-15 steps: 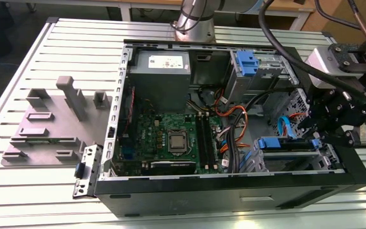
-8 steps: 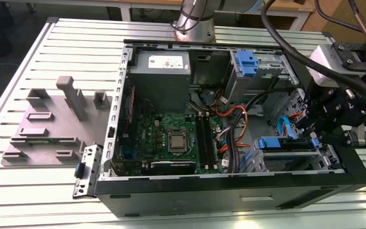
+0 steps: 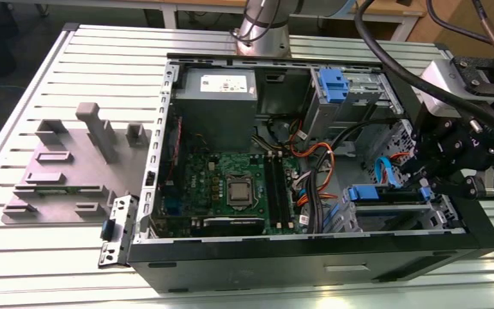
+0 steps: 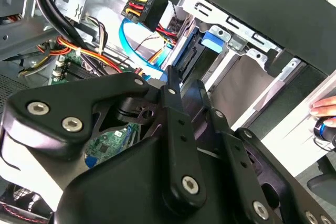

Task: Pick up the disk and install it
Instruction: 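Insert the second disk wire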

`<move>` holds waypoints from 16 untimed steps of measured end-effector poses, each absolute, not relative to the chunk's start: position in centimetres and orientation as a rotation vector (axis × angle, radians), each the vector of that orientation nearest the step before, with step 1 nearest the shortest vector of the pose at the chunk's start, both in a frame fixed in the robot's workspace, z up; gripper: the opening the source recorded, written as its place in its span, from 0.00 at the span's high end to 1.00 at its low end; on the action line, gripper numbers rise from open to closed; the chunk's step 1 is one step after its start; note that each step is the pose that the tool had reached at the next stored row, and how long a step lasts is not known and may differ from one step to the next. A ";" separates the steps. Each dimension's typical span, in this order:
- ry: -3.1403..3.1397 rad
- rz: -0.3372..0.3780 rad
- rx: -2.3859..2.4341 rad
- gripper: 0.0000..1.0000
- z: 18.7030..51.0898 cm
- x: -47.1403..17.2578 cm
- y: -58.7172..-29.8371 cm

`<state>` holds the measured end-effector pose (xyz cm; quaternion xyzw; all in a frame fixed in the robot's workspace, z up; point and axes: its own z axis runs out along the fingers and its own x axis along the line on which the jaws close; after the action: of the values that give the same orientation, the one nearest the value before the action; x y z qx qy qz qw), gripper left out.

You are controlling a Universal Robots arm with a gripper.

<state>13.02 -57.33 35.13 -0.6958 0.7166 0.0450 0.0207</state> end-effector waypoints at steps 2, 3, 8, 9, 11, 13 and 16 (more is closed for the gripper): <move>2.222 0.139 -2.157 0.71 35.1 13.1 -57.3; 2.222 0.139 -2.157 0.71 35.1 13.1 -57.3; 2.222 0.140 -2.157 0.71 35.1 13.1 -57.3; 2.222 0.139 -2.157 0.71 35.1 13.1 -57.3; 2.222 0.140 -2.157 0.71 35.1 13.1 -57.3; 2.222 0.139 -2.157 0.71 35.2 13.1 -57.3; 2.222 0.139 -2.157 0.71 35.5 13.1 -57.3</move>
<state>13.15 -57.33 35.53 -0.6958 0.7166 0.0450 0.0207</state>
